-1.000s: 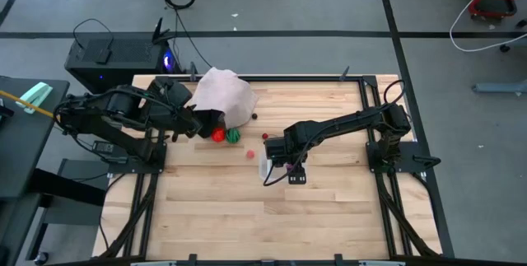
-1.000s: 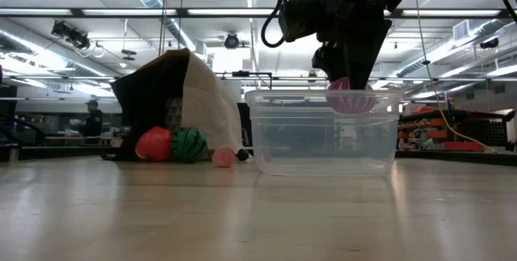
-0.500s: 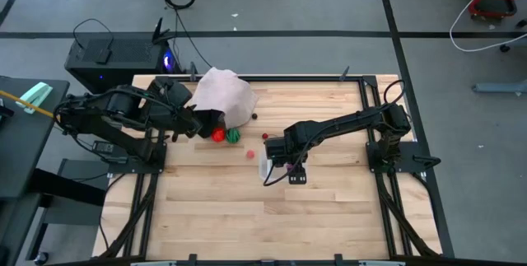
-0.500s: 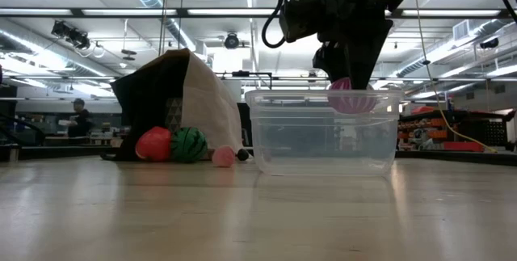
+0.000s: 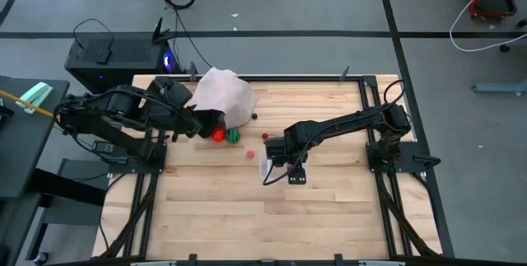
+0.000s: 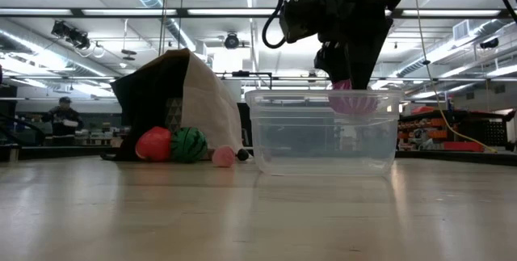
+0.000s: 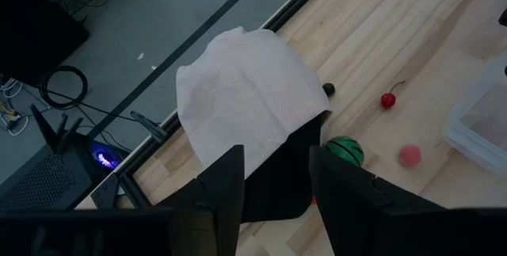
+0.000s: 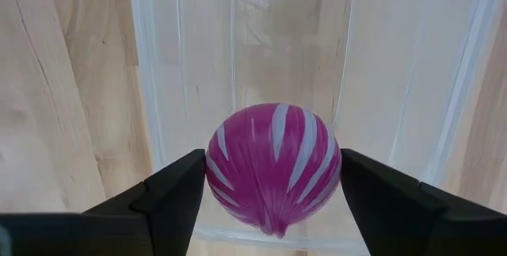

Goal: Pick and placing Produce into tupperware
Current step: Put the onion into the transparent bin, then put the cherry into the transparent bin

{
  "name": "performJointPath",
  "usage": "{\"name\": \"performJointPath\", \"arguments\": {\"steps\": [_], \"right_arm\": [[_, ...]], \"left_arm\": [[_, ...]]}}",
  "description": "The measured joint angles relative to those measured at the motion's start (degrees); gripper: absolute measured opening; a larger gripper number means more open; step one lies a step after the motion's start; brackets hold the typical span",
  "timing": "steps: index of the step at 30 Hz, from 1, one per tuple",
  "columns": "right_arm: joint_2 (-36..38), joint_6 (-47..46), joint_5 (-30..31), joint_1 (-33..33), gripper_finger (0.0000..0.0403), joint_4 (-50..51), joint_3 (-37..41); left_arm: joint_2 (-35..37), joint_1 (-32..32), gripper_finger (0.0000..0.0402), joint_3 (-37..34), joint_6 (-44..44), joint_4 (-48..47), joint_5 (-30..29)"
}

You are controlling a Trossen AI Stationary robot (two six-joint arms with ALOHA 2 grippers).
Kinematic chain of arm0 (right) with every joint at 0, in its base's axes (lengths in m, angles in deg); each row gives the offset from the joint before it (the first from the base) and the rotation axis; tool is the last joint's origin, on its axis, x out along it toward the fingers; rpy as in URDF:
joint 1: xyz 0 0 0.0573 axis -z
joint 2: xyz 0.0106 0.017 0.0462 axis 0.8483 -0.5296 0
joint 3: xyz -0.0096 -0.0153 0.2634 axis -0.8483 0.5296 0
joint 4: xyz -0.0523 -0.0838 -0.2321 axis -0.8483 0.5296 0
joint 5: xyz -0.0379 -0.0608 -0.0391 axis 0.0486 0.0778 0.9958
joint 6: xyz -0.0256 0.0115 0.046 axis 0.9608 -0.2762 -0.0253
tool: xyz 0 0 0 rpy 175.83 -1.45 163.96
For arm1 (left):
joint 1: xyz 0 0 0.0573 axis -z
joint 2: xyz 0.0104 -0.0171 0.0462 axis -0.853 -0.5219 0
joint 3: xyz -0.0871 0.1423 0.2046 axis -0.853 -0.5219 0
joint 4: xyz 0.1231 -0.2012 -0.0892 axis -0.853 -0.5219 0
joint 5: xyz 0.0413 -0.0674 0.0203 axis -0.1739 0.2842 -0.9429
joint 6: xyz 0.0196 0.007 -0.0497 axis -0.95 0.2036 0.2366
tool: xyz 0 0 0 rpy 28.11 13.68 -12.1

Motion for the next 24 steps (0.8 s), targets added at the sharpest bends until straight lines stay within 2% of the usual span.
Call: {"name": "performJointPath", "arguments": {"steps": [6,12,16,19,24], "right_arm": [[0.0,-0.1,0.0,0.0,0.0328,0.3,0.0],[-0.1,0.5,2.0,0.2,0.0329,1.9,-1.1],[-0.1,1.3,2.5,1.4,0.0325,4.0,-4.4],[-0.1,3.5,5.1,2.7,0.0323,5.4,-8.1],[-0.1,7.1,7.3,6.9,0.0323,4.6,-14.1]], "left_arm": [[0.0,0.0,0.0147,0.0,0.0,0.0,0.0],[0.0,0.0,0.0147,0.0,0.0,0.0,0.0],[0.0,0.0,0.0152,0.0,0.0,0.0,0.0],[0.0,0.0,0.0152,0.0,0.0,0.0,0.0],[0.0,0.0,0.0146,0.0,0.1,0.0,0.0]]}}
